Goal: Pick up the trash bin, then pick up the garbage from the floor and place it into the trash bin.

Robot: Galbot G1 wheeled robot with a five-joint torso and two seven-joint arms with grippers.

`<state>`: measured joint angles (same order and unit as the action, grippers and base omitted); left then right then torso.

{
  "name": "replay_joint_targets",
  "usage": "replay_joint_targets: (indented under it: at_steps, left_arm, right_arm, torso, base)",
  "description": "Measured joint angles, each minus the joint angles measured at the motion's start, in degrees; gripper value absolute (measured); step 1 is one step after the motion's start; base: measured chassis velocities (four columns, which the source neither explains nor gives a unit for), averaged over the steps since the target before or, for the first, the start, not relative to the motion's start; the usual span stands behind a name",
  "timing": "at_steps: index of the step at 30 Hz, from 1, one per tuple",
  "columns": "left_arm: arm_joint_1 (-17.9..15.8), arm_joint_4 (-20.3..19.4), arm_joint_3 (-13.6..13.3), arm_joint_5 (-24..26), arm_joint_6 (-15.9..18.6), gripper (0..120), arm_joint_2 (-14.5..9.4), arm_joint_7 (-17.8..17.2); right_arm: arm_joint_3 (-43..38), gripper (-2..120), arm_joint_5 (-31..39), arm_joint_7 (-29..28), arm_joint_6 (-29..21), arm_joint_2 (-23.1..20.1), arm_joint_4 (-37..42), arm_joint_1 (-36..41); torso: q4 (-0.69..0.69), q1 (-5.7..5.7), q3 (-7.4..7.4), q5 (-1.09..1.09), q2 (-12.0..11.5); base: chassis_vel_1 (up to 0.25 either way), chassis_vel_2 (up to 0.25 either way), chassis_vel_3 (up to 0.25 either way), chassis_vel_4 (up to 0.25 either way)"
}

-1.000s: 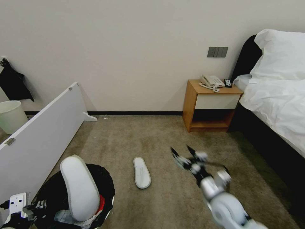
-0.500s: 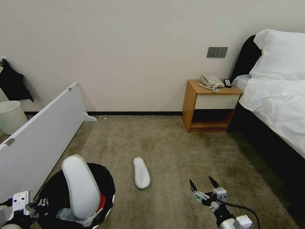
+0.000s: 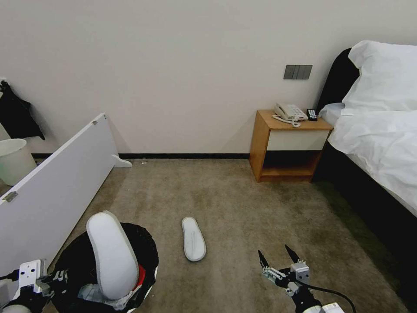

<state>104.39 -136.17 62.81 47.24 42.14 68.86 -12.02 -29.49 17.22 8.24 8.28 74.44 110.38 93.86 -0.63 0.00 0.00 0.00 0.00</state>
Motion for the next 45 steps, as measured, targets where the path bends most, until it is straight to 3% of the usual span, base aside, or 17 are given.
replay_joint_targets:
  at_steps: [45]
  left_arm:
    - [0.8, -1.2, -0.3, -0.6, 0.0, 3, 1.3, 0.1]
  right_arm:
    - [0.3, 100, 1.7, 0.8, 0.0, -1.3, -0.7, -0.6]
  torso:
    - [0.0, 0.0, 0.0, 0.0, 0.0]
  base:
    - [-0.039, 0.042, 0.041, -0.042]
